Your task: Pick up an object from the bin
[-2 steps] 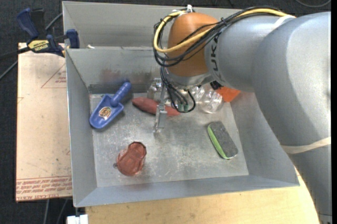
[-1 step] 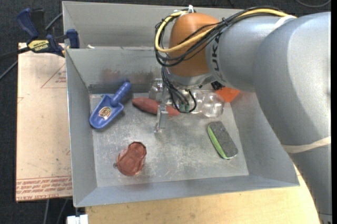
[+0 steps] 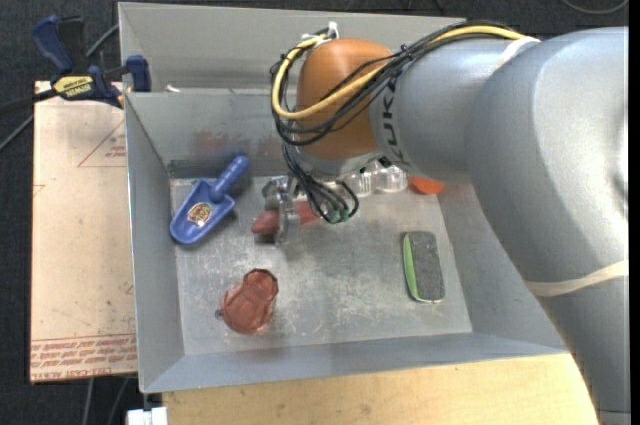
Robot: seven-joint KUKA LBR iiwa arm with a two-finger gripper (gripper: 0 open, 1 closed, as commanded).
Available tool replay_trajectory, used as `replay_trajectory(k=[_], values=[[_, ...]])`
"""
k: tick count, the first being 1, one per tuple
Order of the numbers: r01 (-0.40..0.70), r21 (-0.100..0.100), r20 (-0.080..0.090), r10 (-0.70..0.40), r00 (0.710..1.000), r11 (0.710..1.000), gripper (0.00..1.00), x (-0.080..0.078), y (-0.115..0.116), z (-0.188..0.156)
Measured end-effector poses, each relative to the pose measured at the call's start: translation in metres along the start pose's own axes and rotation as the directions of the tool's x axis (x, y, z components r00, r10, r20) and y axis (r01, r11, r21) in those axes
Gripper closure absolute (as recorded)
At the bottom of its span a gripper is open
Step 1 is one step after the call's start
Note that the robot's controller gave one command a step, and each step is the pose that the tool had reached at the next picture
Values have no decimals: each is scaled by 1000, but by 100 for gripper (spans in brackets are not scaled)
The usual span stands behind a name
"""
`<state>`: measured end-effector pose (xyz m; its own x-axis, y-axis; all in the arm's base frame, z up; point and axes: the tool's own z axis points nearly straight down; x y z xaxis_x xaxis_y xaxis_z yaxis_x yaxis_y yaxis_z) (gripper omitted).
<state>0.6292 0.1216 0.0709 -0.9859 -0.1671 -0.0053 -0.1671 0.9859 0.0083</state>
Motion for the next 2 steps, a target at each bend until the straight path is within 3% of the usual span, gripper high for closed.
replay_trajectory(k=[1, 2], values=[[-1, 0, 0, 1, 1000, 1000, 100, 0, 0, 0], [-30, -1, 4, 30, 1000, 1000, 100, -2, 2, -114]])
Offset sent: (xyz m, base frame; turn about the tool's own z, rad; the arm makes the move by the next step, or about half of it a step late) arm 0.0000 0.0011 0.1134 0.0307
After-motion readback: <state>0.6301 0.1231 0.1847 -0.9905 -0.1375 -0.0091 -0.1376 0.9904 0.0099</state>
